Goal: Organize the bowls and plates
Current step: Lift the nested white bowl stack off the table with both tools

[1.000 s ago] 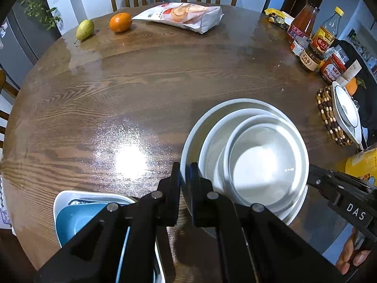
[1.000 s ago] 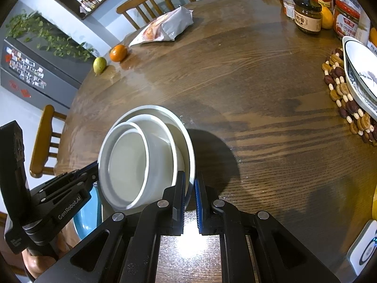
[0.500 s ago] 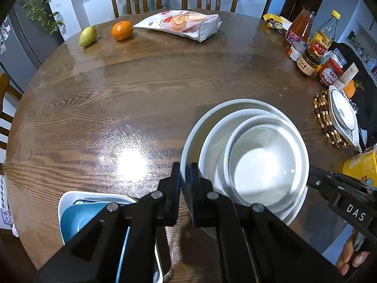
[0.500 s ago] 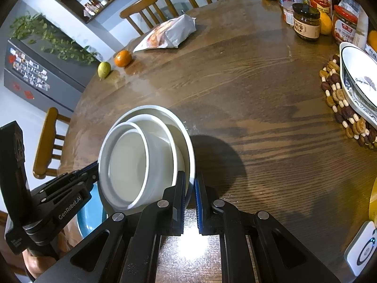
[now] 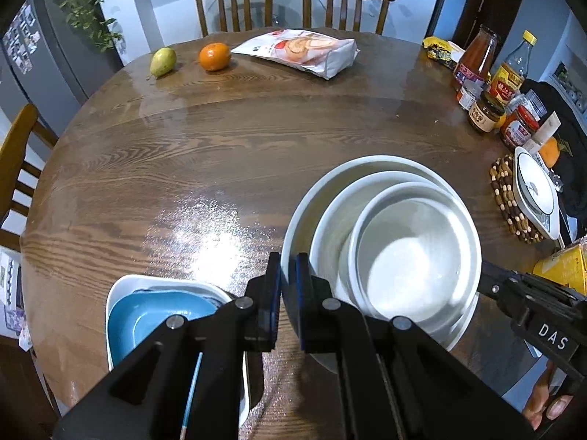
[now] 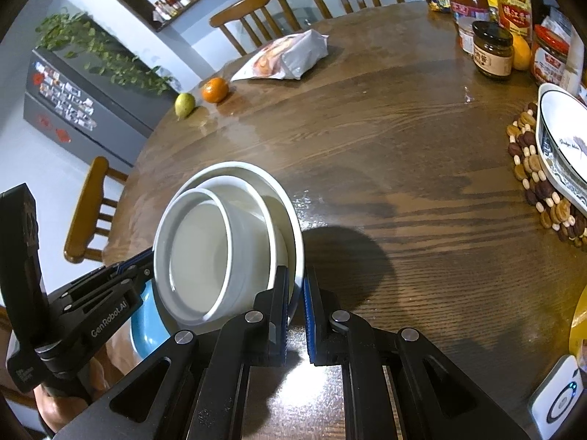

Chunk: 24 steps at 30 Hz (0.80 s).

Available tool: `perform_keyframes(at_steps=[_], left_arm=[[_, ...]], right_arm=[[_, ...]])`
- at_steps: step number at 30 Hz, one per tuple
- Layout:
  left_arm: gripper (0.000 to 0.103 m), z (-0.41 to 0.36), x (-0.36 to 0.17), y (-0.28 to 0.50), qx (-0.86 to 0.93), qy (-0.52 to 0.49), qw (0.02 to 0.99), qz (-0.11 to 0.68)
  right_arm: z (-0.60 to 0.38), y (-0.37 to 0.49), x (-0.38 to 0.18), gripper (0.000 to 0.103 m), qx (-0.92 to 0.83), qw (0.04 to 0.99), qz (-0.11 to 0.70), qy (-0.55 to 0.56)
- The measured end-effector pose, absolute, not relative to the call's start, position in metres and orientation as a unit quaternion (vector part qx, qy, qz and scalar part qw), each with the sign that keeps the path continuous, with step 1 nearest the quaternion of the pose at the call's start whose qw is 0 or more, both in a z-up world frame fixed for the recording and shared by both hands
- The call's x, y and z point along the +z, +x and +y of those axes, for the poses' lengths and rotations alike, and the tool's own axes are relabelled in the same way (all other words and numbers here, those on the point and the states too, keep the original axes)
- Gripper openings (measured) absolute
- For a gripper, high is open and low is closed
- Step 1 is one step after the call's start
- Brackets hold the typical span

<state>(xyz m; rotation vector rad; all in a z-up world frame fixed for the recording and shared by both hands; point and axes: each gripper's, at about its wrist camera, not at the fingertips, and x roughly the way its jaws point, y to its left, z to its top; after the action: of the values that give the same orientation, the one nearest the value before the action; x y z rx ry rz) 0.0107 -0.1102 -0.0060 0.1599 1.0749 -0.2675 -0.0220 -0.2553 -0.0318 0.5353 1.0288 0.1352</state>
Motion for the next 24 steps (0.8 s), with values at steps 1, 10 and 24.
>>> perform_keyframes(at_steps=[1,10,24], left_arm=[[0.002,-0.110,-0.005,0.010,-0.124,0.075,0.848,0.510],[0.002,-0.110,0.002,0.002,-0.108,0.067,0.856,0.502],[0.003,-0.098,0.012,-0.004,-0.110,0.058,0.863,0.490]], right_arm=[[-0.255,-0.022,-0.031,0.011,0.066,0.835,0.486,0.252],[-0.255,-0.023,-0.025,0.011,0.083,0.836,0.482,0.247],[-0.244,-0.023,-0.013,0.011,0.079,0.846,0.472,0.236]])
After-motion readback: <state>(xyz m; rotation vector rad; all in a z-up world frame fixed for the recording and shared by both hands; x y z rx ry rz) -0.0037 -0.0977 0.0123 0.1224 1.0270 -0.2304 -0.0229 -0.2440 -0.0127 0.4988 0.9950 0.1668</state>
